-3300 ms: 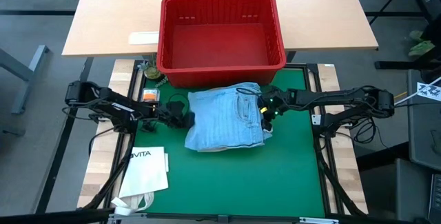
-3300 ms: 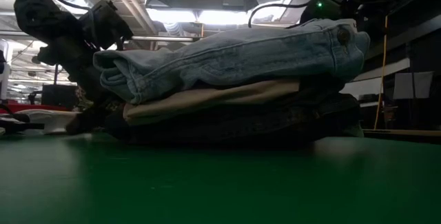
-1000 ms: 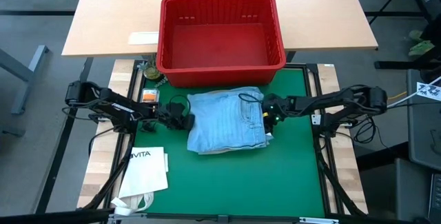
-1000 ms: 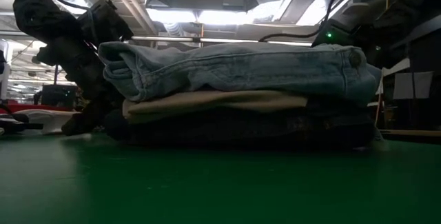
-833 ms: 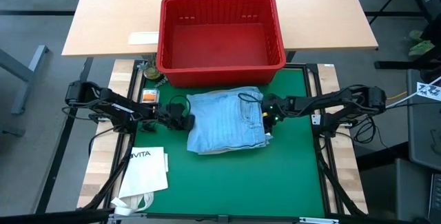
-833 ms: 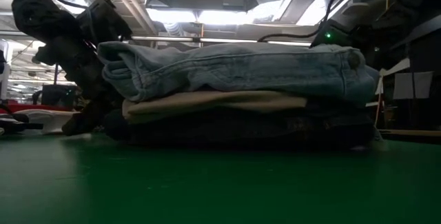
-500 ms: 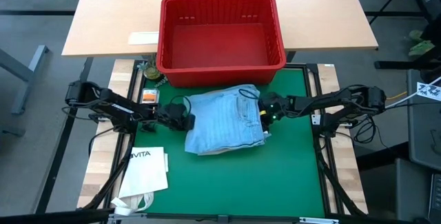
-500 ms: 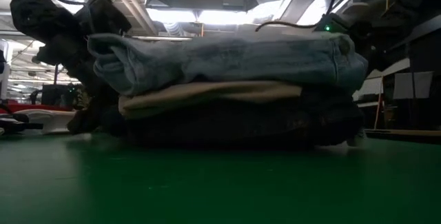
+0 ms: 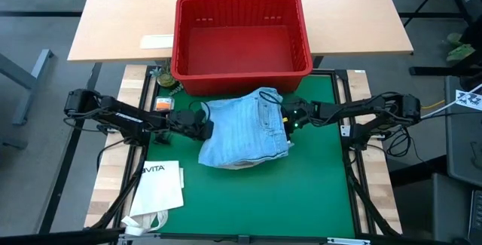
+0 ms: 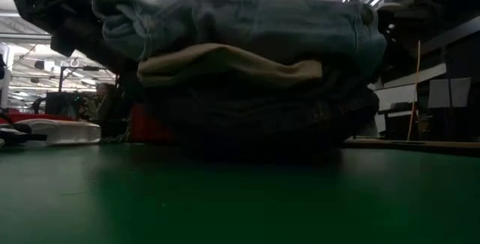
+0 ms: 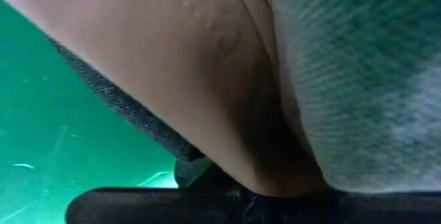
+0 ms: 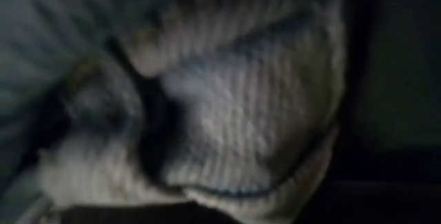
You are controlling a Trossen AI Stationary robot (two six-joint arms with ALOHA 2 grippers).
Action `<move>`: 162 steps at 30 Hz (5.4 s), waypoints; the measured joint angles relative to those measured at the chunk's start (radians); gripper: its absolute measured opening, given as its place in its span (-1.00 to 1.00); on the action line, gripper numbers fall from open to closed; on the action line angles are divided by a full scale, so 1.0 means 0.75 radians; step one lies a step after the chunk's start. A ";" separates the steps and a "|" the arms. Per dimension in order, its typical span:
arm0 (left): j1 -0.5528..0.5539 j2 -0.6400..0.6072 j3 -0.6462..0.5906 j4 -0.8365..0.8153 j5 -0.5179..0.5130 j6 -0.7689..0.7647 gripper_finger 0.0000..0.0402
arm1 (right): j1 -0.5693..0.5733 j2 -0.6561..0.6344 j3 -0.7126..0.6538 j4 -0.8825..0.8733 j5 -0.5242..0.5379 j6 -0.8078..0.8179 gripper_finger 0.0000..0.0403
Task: Fold Laundry from Bin
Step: Put the stacked clothes into the red laundry bin
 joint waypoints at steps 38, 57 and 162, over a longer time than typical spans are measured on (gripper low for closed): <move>-0.002 -0.218 0.235 -0.030 -0.042 0.219 -0.99 | 0.000 -0.202 0.186 -0.025 -0.055 -0.029 -0.98; 0.084 -0.220 0.533 -0.318 0.004 0.437 -0.99 | -0.048 -0.202 0.442 -0.260 -0.046 -0.199 -0.98; 1.142 0.247 0.906 -0.067 0.438 0.370 -0.99 | -0.824 0.584 1.480 -0.381 -0.355 -0.008 -0.97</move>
